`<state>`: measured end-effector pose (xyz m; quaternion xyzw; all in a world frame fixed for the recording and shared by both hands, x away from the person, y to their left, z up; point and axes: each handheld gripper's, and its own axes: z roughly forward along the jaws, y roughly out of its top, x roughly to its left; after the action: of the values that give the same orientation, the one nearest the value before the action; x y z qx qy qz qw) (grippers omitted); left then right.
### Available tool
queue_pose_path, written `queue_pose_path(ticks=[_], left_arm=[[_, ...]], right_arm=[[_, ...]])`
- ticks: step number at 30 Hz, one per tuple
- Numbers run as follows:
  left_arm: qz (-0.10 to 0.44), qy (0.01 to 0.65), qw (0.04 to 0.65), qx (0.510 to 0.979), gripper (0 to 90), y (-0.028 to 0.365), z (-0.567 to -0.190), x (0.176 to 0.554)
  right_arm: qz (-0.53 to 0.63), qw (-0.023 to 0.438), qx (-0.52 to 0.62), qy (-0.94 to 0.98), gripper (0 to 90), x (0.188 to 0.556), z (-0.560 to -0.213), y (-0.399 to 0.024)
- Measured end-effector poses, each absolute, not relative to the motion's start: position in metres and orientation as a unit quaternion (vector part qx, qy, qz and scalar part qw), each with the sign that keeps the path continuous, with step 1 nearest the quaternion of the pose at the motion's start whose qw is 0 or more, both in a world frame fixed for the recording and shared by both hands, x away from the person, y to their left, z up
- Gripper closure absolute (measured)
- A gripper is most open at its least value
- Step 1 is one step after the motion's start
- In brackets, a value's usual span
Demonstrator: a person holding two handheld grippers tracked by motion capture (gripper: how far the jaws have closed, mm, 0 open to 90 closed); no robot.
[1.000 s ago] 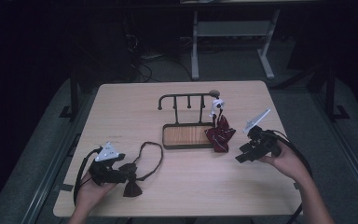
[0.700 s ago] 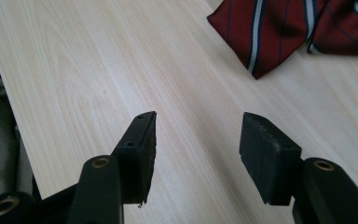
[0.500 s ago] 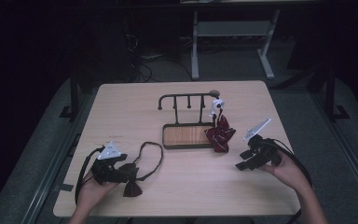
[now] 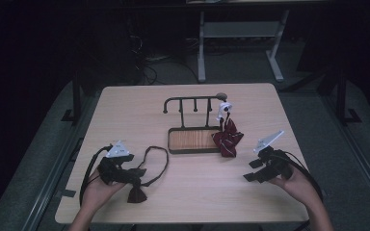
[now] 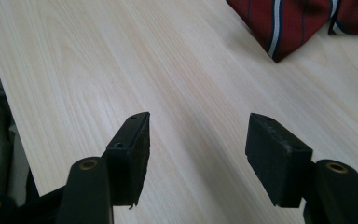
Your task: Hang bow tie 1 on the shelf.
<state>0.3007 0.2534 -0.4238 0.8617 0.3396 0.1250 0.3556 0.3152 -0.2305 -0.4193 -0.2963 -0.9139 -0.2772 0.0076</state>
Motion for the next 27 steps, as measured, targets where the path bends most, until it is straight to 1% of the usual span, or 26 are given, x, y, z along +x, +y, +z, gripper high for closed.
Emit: queue_pose_path(ticks=[6,8,12,21,27], left_arm=[[0.135,0.338,0.327,0.872,25.0,0.250,-0.421,0.313],[0.129,0.340,0.326,0.873,27.8,0.250,-0.420,0.316],[0.127,0.342,0.314,0.877,28.5,0.248,-0.420,0.325],[0.117,0.333,0.279,0.893,34.7,0.239,-0.415,0.349],[0.107,0.324,0.267,0.901,43.8,0.233,-0.413,0.361]], right_arm=[[-0.278,0.005,-0.303,-0.912,39.1,0.311,-0.421,-0.236],[-0.281,0.006,-0.306,-0.910,38.5,0.309,-0.421,-0.237],[-0.287,-0.003,-0.311,-0.906,36.0,0.307,-0.422,-0.239],[-0.292,0.003,-0.316,-0.903,35.1,0.307,-0.433,-0.241],[-0.296,-0.002,-0.319,-0.900,34.6,0.306,-0.431,-0.242]])
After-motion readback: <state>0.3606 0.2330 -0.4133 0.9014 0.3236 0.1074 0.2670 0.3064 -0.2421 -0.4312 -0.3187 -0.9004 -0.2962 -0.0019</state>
